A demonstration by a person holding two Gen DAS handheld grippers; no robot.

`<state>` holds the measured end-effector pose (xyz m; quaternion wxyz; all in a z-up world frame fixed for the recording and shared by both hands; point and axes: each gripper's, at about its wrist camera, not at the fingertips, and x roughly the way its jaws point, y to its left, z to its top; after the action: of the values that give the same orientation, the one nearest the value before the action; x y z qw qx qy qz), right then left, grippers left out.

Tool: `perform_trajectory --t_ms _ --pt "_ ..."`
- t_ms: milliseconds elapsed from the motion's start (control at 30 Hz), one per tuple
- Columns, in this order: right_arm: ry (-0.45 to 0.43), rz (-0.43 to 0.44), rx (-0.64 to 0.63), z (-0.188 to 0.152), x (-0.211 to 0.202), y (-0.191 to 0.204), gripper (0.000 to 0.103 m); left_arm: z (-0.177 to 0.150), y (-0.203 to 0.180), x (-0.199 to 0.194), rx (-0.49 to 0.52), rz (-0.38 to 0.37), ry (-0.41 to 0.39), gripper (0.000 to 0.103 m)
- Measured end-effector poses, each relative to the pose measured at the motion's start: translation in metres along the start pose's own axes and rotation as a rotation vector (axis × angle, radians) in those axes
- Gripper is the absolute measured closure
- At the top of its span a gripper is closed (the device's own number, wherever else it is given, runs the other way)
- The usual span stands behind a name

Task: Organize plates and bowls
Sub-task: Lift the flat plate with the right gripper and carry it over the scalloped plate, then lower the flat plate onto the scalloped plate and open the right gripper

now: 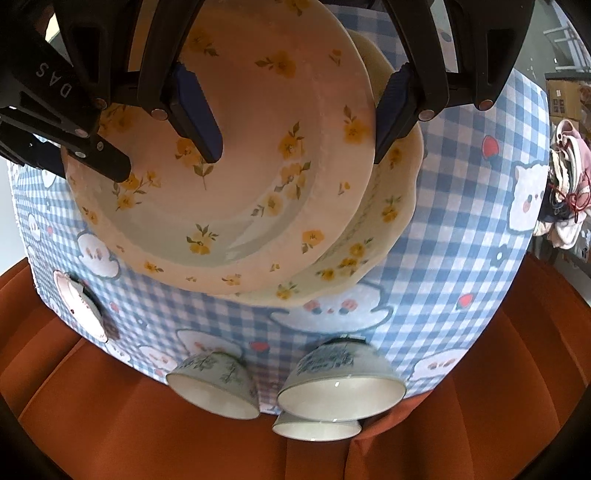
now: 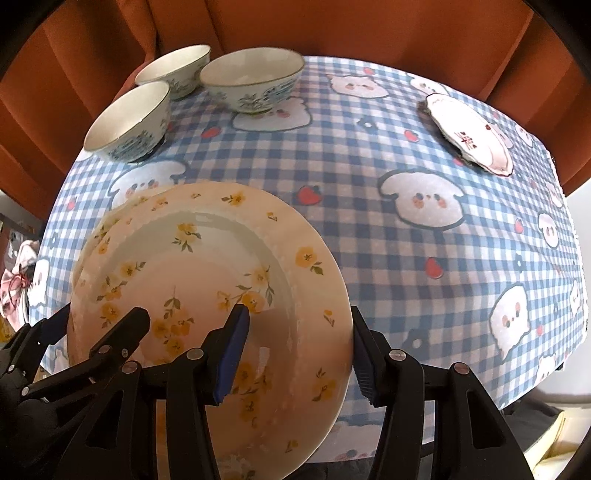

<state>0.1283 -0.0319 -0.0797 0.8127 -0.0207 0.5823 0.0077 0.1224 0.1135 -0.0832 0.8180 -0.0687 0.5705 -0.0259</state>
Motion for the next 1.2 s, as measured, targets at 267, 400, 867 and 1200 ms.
perform_trajectory --t_ms 267,400,867,1200 --pt "0.011 -0.026 -0.005 -0.001 0.005 0.007 0.047 -0.006 0.004 0.008 0.005 -0.018 0.032 0.024" --pt "0.010 -0.038 -0.014 0.001 0.008 0.008 0.047 -0.008 0.002 0.013 0.007 -0.016 0.045 0.024" --pt "0.013 -0.004 0.007 0.004 0.019 0.003 0.046 -0.001 -0.007 0.021 0.010 0.066 0.055 0.016" --pt "-0.030 0.013 0.049 0.003 0.004 -0.012 0.046 0.010 -0.008 0.030 -0.012 0.096 0.070 0.012"
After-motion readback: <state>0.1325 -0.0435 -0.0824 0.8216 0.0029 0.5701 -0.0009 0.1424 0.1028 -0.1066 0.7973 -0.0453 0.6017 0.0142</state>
